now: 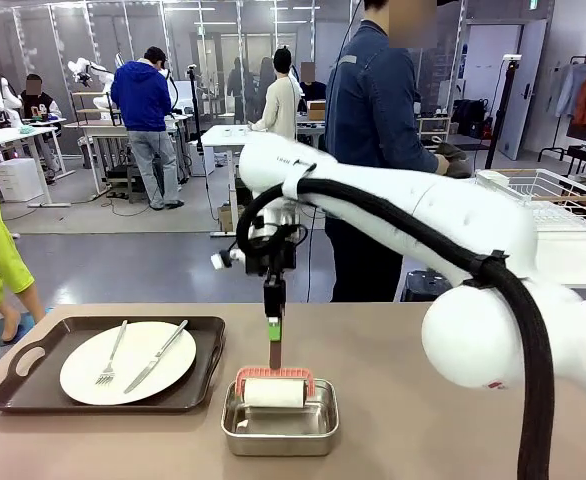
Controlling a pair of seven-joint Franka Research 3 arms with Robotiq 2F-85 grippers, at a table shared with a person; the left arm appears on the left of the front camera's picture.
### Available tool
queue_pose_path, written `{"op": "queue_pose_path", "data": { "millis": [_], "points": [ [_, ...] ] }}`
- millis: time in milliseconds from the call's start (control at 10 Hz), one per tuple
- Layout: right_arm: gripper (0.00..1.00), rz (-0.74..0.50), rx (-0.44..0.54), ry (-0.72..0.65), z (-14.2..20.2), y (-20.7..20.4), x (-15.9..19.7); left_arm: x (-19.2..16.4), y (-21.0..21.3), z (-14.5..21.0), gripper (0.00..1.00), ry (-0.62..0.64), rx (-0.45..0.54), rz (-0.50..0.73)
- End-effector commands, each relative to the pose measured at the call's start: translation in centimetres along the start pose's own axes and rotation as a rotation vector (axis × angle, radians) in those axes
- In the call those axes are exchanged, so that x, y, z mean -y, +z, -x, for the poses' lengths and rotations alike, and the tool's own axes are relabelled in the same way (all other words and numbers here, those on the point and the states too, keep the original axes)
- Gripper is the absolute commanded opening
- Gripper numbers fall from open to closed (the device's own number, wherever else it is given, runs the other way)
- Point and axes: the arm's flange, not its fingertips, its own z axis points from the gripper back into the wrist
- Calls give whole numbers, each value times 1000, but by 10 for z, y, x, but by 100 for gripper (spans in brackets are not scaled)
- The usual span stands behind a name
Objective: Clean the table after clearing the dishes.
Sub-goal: When the left (or right) Handle tray is removed, use the left hand (or right hand) to clean the left (or right) side of the table with the Lint Roller.
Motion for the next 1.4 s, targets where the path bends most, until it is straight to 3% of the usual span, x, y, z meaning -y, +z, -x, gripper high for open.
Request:
{"op": "queue_pose_path", "data": {
  "millis": [0,100,300,500,700,1000,1100,1300],
  "points": [
    [0,60,48,-179,41,14,-39,-1,3,1,100,-16,4,13],
    [0,63,96,-282,69,22,-47,-1,3,1,100,-16,4,13],
    [0,7,285,-507,127,27,-59,-1,3,1,100,-16,4,13],
    [0,6,368,-702,167,21,-83,-1,3,1,100,-16,4,13],
    [0,-5,419,-903,191,16,-100,-1,3,1,100,-16,4,13],
    [0,-88,526,-1055,205,12,-96,-1,3,1,100,-16,4,13],
    [0,-50,425,-957,146,165,-16,-1,3,1,100,-16,4,13],
    [0,-50,425,-957,146,165,-16,-1,3,1,100,-16,4,13]
  ]
}}
